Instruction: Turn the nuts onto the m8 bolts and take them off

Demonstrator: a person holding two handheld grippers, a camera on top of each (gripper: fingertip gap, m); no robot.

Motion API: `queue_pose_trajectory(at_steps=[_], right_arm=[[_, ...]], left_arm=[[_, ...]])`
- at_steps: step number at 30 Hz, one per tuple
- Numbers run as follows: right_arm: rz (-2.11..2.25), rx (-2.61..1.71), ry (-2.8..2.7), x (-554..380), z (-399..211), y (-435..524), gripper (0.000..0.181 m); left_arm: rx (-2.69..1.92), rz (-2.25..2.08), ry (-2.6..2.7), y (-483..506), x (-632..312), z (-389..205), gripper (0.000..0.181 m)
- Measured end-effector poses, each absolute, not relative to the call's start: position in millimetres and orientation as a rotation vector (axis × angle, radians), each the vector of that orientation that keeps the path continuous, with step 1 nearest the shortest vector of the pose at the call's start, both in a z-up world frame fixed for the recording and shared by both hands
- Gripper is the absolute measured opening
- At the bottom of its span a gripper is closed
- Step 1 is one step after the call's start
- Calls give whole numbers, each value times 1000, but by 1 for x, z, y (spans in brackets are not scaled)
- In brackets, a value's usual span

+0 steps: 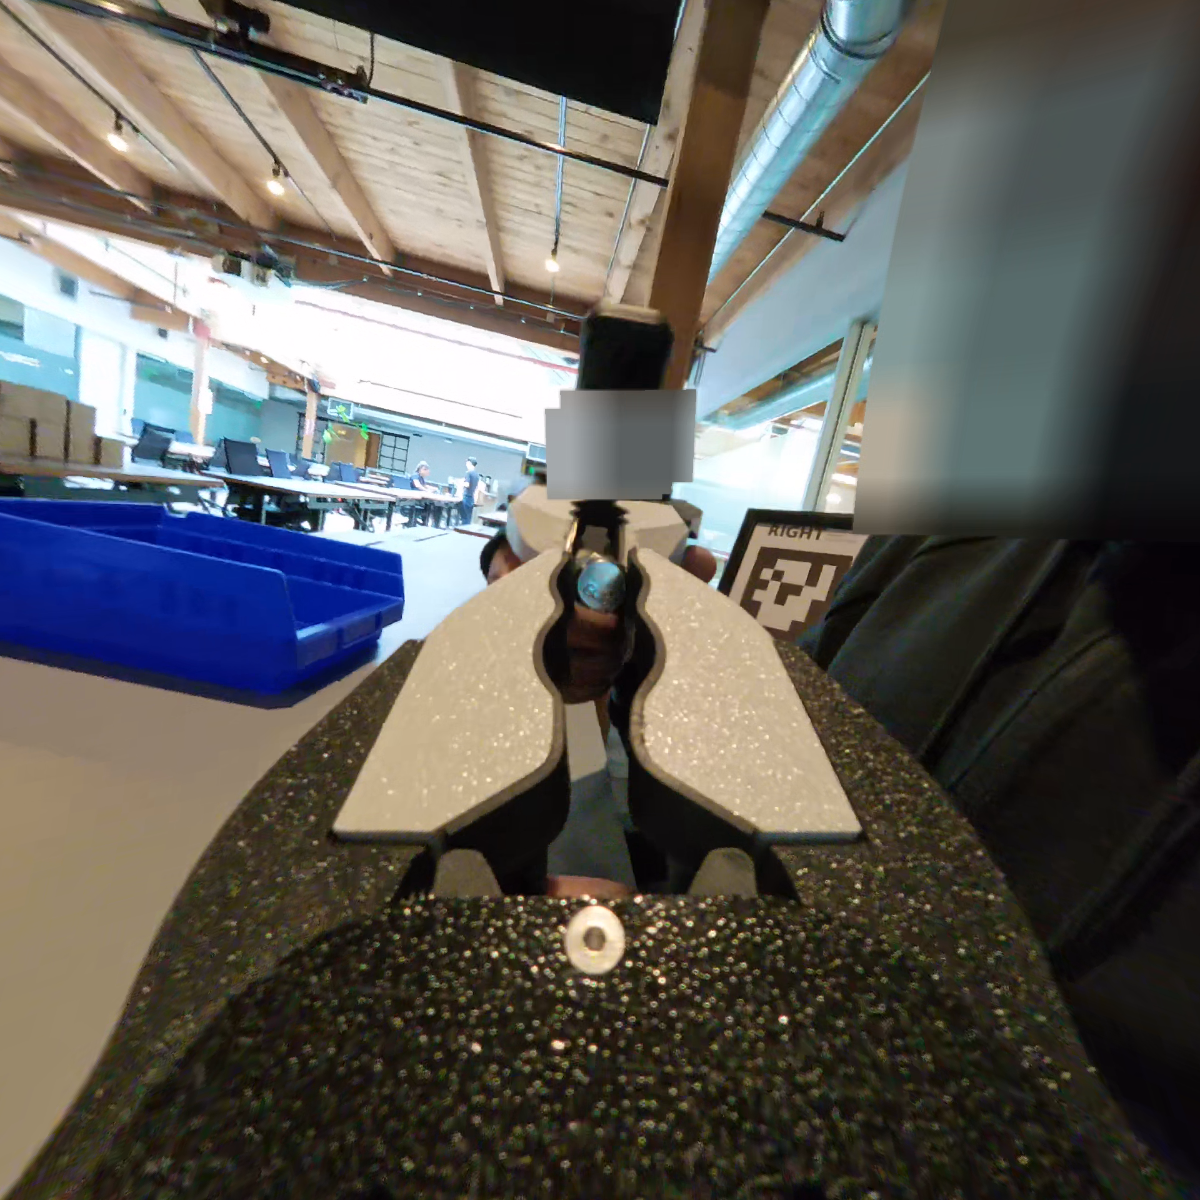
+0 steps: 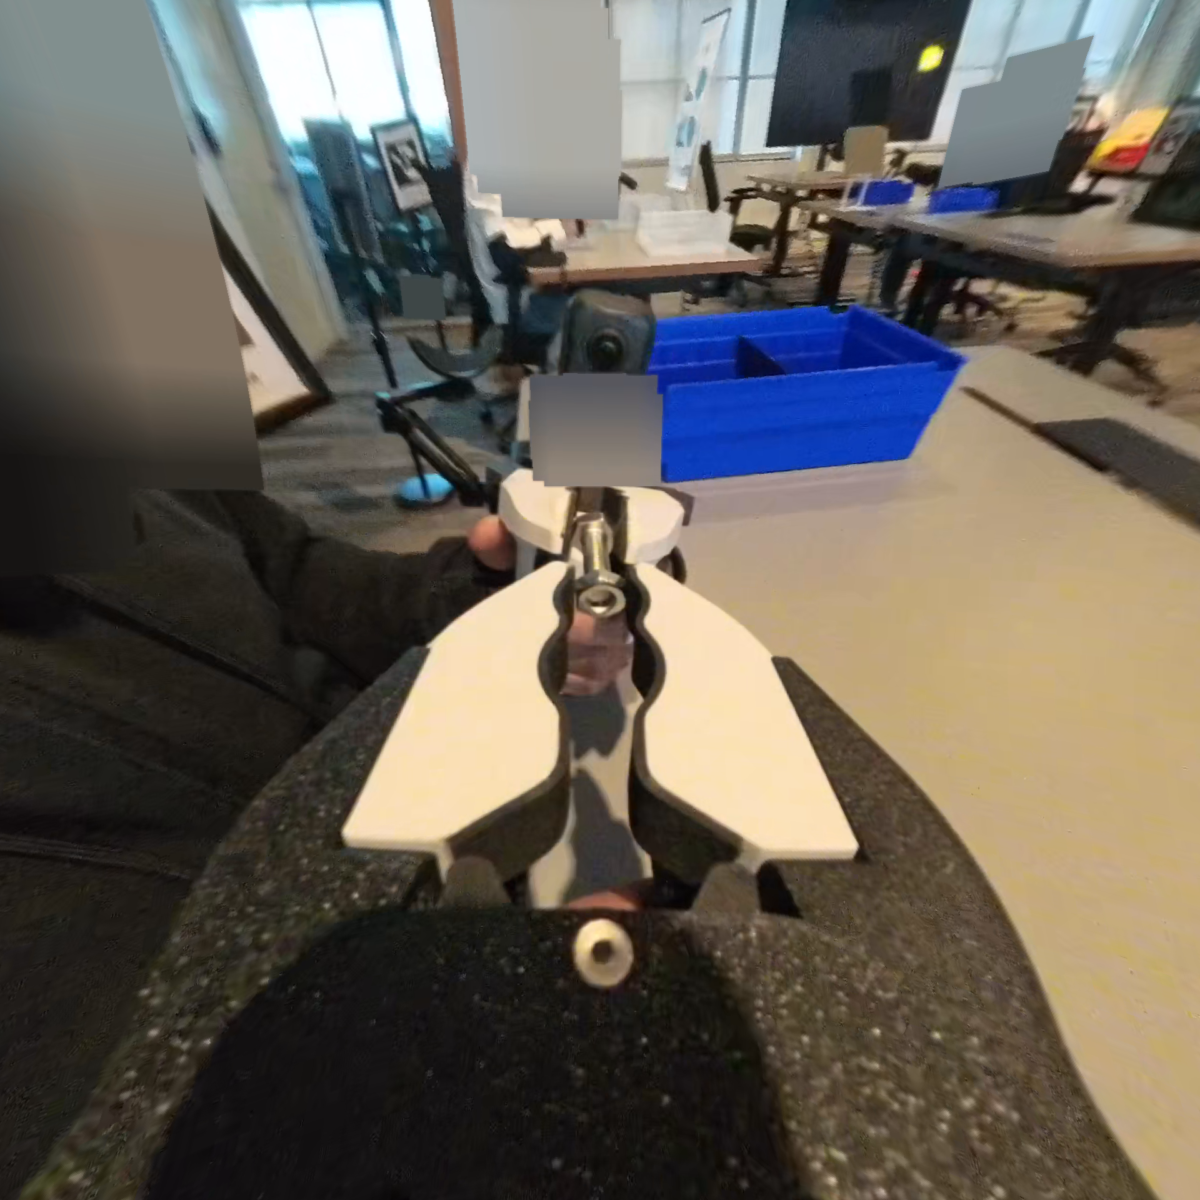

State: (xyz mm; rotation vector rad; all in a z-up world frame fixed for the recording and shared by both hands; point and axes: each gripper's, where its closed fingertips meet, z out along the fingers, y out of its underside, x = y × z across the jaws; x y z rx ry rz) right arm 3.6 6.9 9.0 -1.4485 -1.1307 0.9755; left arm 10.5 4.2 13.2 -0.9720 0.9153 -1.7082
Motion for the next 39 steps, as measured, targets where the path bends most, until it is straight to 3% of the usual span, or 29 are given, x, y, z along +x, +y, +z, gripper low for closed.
queue_pose_trajectory(at_steps=[2, 5, 12, 16, 19, 22, 25, 28, 32, 39], right_arm=[[991, -1406, -1120, 3, 12, 9, 27], [632, -1189, -1185, 5, 17, 14, 45], [132, -951, -1295, 2, 17, 14, 36], [143, -990, -1290, 1, 17, 14, 15], [417, -1237, -1228, 2, 13, 15, 14], [989, -1514, -1058, -1, 13, 6, 14], [1173, -1449, -1007, -1, 23, 3, 17], [852, -1284, -1126, 0, 23, 6, 35], [344, -1066, -1265, 1, 16, 11, 37], [326, -1028, -1232, -1, 21, 12, 29]], left_arm=[[-961, -1757, 858, 6, 9, 18, 15], [-916, -1925, 736, 11, 0, 27, 14], [-928, -2026, 697, 14, -1, 27, 15], [-963, -1987, 735, 12, 5, 22, 15], [-964, -1855, 800, 11, 6, 20, 14], [-899, -1705, 891, 2, 4, 22, 14], [-886, -1718, 842, 3, 2, 29, 15], [-872, -1840, 746, 9, -4, 33, 15], [-879, -1893, 710, 14, -7, 32, 14], [-899, -1917, 719, 13, -4, 30, 15]])
